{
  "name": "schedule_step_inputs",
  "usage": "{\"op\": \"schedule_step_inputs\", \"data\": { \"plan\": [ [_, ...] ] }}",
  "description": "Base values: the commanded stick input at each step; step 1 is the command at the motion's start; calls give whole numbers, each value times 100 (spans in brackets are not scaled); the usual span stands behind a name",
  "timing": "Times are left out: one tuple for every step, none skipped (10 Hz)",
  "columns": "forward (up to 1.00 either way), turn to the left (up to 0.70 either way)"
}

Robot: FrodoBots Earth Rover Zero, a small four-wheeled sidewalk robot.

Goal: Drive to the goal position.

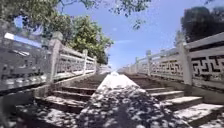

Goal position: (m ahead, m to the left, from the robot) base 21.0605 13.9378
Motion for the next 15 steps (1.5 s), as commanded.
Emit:
{"op": "schedule_step_inputs", "data": {
  "plan": [
    [45,0],
    [45,0],
    [45,0],
    [45,0],
    [45,0],
    [45,0],
    [45,0],
    [45,0],
    [45,0],
    [45,0],
    [45,0],
    [45,0],
    [45,0],
    [45,0],
    [45,22]
  ]
}}
